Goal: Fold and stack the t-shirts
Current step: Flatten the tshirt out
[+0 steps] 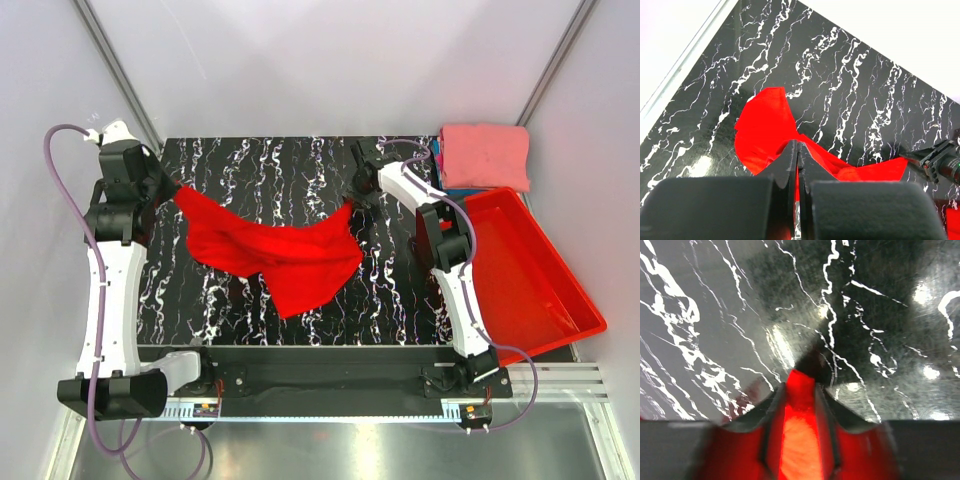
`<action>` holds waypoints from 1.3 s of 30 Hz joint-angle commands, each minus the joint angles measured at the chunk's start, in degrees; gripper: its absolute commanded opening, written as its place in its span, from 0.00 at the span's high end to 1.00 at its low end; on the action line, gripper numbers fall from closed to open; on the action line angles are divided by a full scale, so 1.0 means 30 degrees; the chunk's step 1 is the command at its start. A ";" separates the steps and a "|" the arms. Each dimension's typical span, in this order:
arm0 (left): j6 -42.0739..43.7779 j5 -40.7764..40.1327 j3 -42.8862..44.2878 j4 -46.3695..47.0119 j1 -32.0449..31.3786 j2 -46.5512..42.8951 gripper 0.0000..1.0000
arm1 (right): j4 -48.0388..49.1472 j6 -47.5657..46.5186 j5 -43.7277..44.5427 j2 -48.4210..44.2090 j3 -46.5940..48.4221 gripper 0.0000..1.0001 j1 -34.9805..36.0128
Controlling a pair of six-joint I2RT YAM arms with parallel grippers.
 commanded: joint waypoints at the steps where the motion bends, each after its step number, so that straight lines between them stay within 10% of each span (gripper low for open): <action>1: 0.0186 0.0333 0.0310 0.1187 0.0120 -0.0144 1.00 | -0.0784 -0.0373 0.0603 0.0206 0.1331 0.71 0.0023; 4: 0.0128 0.0246 0.0368 0.1215 0.0149 -0.0290 1.00 | -0.1369 -0.0841 0.0809 -0.0143 0.1715 1.00 -0.0006; 9: -0.0193 -0.0164 0.3347 0.0634 0.0120 0.0934 1.00 | -0.2364 -0.3206 0.2297 -0.1607 0.3731 1.00 -0.0093; 19: -0.0050 -0.3621 1.8385 -0.5112 0.0120 0.4428 1.00 | -0.1077 -0.6379 0.4002 -1.1208 0.4064 1.00 -0.0064; 25: 0.0479 -0.3273 1.2422 -0.4822 0.0120 0.1356 1.00 | 0.0470 -0.6175 0.4588 -1.6714 -0.4132 1.00 -0.0093; 31: -0.1159 0.2553 0.0735 -0.1687 0.0120 -0.4034 1.00 | 0.1906 -0.4390 0.3127 -2.0851 -1.3654 1.00 0.0198; 39: -0.2567 0.4464 -1.0817 0.0219 0.0120 -0.7321 1.00 | 0.1971 -0.1435 0.3561 -2.1064 -2.1099 0.89 0.3128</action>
